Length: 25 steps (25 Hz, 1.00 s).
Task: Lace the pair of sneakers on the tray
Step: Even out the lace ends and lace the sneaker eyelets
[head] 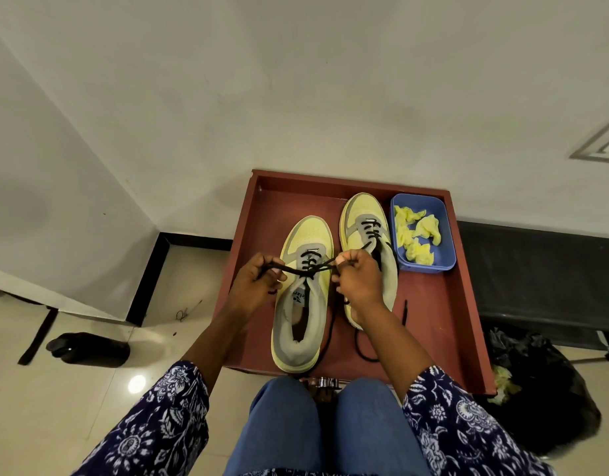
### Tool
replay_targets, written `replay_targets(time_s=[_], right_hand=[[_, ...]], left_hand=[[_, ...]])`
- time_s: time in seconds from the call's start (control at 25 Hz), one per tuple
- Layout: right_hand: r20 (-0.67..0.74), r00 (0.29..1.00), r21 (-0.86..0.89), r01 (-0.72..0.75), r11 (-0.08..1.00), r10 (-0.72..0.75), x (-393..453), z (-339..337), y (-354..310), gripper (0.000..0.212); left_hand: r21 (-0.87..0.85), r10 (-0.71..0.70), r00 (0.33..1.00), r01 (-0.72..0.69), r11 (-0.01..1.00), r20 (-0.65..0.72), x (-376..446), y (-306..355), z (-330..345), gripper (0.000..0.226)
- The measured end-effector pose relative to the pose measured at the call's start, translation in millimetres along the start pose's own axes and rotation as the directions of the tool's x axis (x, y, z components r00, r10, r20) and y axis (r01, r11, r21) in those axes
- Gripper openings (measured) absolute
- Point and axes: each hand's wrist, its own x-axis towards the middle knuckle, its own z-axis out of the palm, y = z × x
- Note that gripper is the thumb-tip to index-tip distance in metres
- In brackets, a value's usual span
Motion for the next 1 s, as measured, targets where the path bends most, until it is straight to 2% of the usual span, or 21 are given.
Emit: replay_targets(time_s=[0.08, 0.12, 0.2, 0.32, 0.4, 0.52, 0.6, 0.72, 0.88, 0.92, 1.0], right_hand=[[0.022, 0.992, 0.231, -0.125, 0.965, 0.123, -4.0, 1.1, -5.9, 0.021], [0.044, 0.989, 0.306, -0.145, 0.941, 0.138, -5.6, 1.7, -8.6, 0.021], [0.093, 0.988, 0.338, -0.146, 0.930, 0.122, -6.9, 0.3, -12.2, 0.019], [0.194, 0.979, 0.145, -0.095, 0.985, 0.066, -6.7, -9.2, -18.0, 0.018], [0.270, 0.963, -0.070, 0.043, 0.997, -0.023, -6.9, -15.6, -23.0, 0.011], [0.334, 0.930, -0.342, 0.270, 0.900, -0.152, -4.5, -16.7, -21.6, 0.011], [0.321, 0.928, -0.382, 0.307, 0.871, -0.186, -2.1, -16.2, -19.1, 0.012], [0.272, 0.950, -0.294, 0.231, 0.927, -0.151, -1.2, -18.1, -16.0, 0.013], [0.245, 0.969, -0.077, 0.054, 0.996, -0.034, -5.3, -22.3, -24.7, 0.020], [0.240, 0.971, -0.016, 0.001, 1.000, 0.003, -5.0, -22.9, -27.8, 0.020], [0.234, 0.969, 0.128, -0.112, 0.985, 0.080, -4.7, -23.5, -31.7, 0.017]], left_hand=[[-0.160, -0.071, 0.997, 0.070, 0.985, 0.003, -0.2, 2.0, 2.5, 0.024], [-0.251, -0.120, 0.993, 0.120, 0.961, 0.012, -1.1, 4.2, 3.9, 0.024], [-0.376, -0.207, 0.977, 0.212, 0.902, 0.055, -2.9, 8.8, 3.6, 0.024], [-0.389, -0.270, 0.957, 0.290, 0.875, 0.105, -2.8, 12.5, -2.6, 0.023], [-0.278, -0.288, 0.955, 0.297, 0.914, 0.076, 1.3, 15.8, -5.6, 0.033], [-0.062, -0.195, 0.981, 0.195, 0.979, 0.018, 9.7, 20.5, -3.7, 0.028], [0.008, -0.157, 0.987, 0.157, 0.988, 0.015, 13.6, 22.0, -1.0, 0.020], [-0.008, -0.166, 0.986, 0.165, 0.986, -0.008, 15.0, 20.5, 0.7, 0.018], [0.021, -0.167, 0.985, 0.168, 0.986, -0.055, 13.9, 16.5, -4.8, 0.005], [-0.002, -0.175, 0.983, 0.175, 0.985, -0.060, 13.1, 16.4, -4.7, 0.006], [-0.204, -0.243, 0.968, 0.226, 0.953, -0.065, 11.2, 18.1, -1.6, 0.009]])
